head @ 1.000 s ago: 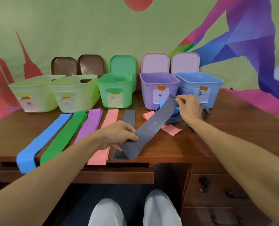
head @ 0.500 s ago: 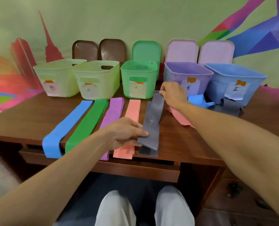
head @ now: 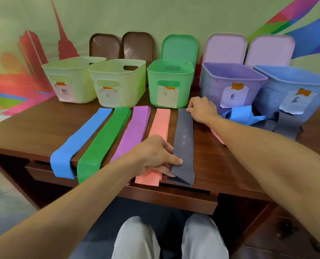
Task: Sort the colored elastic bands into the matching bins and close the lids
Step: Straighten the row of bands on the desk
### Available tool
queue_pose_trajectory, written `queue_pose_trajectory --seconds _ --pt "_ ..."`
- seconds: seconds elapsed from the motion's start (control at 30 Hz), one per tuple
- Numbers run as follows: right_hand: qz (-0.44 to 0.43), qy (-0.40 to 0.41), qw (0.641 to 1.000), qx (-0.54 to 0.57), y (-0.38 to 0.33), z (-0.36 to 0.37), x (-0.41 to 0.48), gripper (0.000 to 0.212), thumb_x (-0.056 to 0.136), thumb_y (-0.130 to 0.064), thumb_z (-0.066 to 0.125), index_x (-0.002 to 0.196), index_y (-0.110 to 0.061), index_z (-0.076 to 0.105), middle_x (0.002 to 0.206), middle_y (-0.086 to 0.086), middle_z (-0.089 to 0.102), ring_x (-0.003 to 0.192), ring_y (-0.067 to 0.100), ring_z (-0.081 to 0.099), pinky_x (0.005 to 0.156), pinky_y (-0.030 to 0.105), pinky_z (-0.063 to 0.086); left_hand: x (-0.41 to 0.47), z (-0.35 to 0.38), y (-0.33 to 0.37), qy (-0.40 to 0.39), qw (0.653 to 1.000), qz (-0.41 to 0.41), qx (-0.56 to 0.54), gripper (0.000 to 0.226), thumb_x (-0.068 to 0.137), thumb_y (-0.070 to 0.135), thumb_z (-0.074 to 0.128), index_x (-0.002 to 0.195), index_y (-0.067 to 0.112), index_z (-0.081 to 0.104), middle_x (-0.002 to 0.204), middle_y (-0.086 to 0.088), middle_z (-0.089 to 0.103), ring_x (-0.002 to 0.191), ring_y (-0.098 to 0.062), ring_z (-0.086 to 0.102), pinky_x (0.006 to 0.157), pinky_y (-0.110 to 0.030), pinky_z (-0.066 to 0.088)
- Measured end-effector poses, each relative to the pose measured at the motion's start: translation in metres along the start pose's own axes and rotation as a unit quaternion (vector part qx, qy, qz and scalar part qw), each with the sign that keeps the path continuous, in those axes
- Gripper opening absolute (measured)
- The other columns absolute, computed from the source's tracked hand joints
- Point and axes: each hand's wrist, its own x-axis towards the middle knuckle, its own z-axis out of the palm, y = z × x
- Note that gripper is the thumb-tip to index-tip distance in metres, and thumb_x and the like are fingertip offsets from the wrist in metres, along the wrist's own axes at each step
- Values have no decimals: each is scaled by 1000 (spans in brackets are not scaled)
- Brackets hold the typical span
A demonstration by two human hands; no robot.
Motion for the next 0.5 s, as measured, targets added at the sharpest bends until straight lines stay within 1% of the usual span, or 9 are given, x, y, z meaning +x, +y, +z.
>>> queue_pose_trajectory --seconds 0.07,0.1,0.2,0.27,0.33,0.4,0.43,0.5 --pt "-10 6 1000 -15 1 2 0 20 94 -26 57 103 -10 64 104 13 66 97 33 60 81 39 44 -1 1 0 1 1000 10 10 30 77 7 75 99 9 54 105 -15 63 79 -23 69 54 -25 59" --pt "-15 10 1000 -25 1 3 0 20 94 -26 57 104 -10 64 105 13 66 99 33 60 82 39 43 -2 2 1 3 1000 13 14 31 78 7 74 100 9 54 103 -14 63 74 -21 69 53 -25 59" --pt "-35 20 997 -68 2 8 0 21 94 -28 57 104 -11 64 106 13 66 100 32 59 84 40 41 -4 3 3 10 999 18 36 44 79 7 74 115 5 49 91 -13 63 54 -17 65 49 -24 57" --pt "-49 27 994 -94 1 11 0 22 94 -29 56 103 -10 64 105 13 66 99 32 59 84 40 40 -4 5 6 22 996 21 84 51 79 11 74 122 7 46 82 -12 63 43 -15 62 47 -22 55" --pt "-61 37 992 -104 1 10 -1 23 95 -29 54 103 -9 63 105 13 65 98 32 59 84 41 41 -3 8 8 46 983 32 176 52 80 17 74 123 8 45 72 -10 65 39 -12 60 47 -22 53" --pt "-90 66 987 -115 4 6 -5 26 95 -30 52 105 -9 63 107 12 62 97 31 59 84 42 41 -2 11 9 80 958 60 268 51 80 22 75 121 8 48 69 -5 63 44 -12 60 48 -22 51" --pt "-110 85 983 -121 6 2 -8 27 95 -30 50 106 -9 63 107 12 60 96 30 58 83 42 42 -2 12 9 98 945 76 304 50 79 25 75 119 10 50 73 -2 61 53 -14 61 52 -23 50" --pt "-135 109 978 -115 12 -8 -15 29 96 -32 49 108 -10 63 107 10 59 94 28 57 82 41 44 0 11 7 130 917 107 361 48 75 33 78 114 15 54 87 2 57 77 -16 59 64 -26 48"
